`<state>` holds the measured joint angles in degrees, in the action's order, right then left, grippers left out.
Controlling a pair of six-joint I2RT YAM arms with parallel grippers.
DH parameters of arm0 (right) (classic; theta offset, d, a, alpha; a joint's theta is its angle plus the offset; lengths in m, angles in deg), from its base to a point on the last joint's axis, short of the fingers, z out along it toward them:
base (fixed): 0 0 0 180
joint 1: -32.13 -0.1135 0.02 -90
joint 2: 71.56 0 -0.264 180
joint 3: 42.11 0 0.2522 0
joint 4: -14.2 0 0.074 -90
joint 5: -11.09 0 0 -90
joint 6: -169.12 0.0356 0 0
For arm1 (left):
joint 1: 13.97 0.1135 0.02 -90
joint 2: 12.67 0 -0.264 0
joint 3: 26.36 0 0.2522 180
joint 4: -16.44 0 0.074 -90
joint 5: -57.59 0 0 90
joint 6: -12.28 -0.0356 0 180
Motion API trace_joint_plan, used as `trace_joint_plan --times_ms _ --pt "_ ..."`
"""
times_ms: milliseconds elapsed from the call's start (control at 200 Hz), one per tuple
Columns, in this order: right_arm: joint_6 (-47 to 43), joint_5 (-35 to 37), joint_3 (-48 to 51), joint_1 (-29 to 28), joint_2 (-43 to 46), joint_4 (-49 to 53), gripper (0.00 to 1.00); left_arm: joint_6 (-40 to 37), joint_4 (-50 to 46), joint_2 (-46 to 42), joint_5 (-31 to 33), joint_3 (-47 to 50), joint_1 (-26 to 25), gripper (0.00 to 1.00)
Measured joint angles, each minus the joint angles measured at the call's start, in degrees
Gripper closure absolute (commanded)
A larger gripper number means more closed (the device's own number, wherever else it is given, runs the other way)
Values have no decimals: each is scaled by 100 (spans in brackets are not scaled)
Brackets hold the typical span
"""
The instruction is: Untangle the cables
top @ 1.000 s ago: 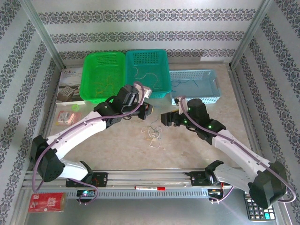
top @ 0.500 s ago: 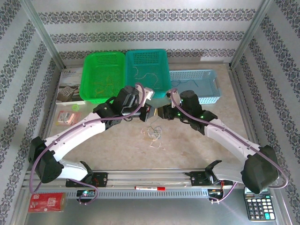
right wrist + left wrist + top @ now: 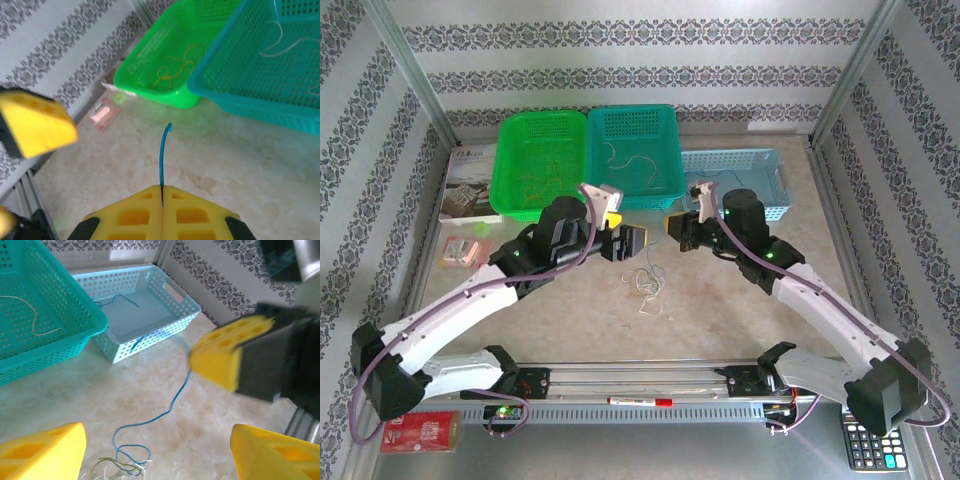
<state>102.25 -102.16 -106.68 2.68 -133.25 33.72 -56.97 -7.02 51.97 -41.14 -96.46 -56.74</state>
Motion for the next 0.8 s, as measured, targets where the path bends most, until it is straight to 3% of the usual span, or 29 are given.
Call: trace_joint_plan --times_ms 280,659,799 --pt "404 -37 -437 4 122 20 100 -46 793 -116 -15 1029 0 19" --pt "614 -81 -841 -315 245 103 100 -260 1639 702 -605 625 0 19" --pt "658 -85 -977 -433 243 155 100 -286 1971 1027 -649 413 0 33"
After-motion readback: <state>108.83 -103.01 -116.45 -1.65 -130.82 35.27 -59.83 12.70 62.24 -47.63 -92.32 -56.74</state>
